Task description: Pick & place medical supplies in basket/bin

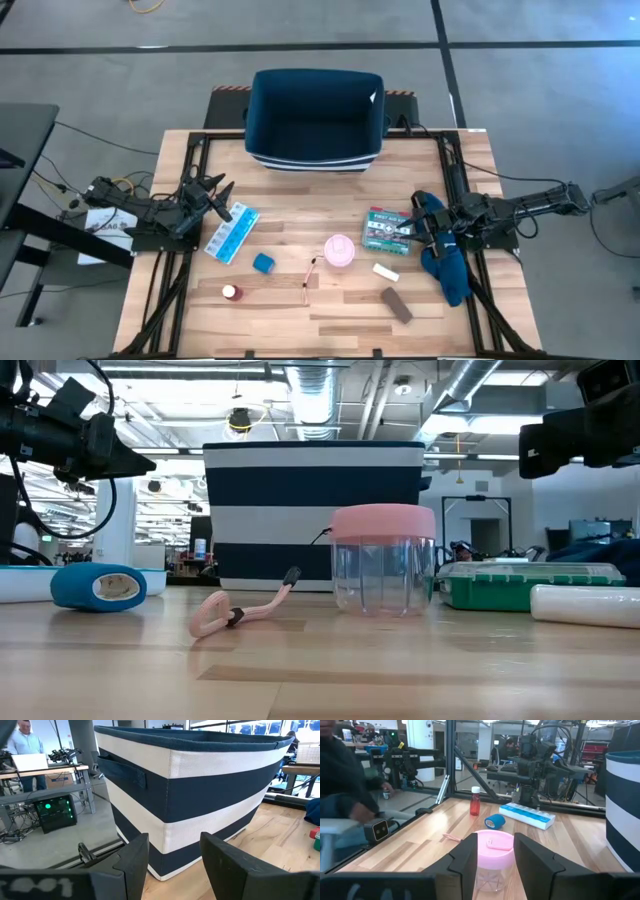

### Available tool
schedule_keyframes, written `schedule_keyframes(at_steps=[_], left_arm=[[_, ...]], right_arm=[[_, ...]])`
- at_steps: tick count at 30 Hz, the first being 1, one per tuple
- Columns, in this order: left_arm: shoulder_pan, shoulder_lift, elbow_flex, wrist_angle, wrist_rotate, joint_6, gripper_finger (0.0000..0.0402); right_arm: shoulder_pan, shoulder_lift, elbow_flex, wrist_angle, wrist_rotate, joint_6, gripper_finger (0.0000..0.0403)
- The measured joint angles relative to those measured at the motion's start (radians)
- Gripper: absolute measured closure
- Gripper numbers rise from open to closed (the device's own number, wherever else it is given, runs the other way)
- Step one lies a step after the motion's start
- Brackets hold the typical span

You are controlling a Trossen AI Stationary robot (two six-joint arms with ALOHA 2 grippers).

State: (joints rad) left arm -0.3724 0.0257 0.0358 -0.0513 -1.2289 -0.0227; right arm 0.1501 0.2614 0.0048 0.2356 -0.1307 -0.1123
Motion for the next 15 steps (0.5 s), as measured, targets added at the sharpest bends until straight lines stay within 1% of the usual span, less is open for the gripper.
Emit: schedule_keyframes(at_steps=[15], left_arm=[[0.0,0.0,0.0,0.0,0.0,0.0,0.0233]], right_arm=[[0.0,0.0,0.0,0.0,0.0,0.0,0.0282]])
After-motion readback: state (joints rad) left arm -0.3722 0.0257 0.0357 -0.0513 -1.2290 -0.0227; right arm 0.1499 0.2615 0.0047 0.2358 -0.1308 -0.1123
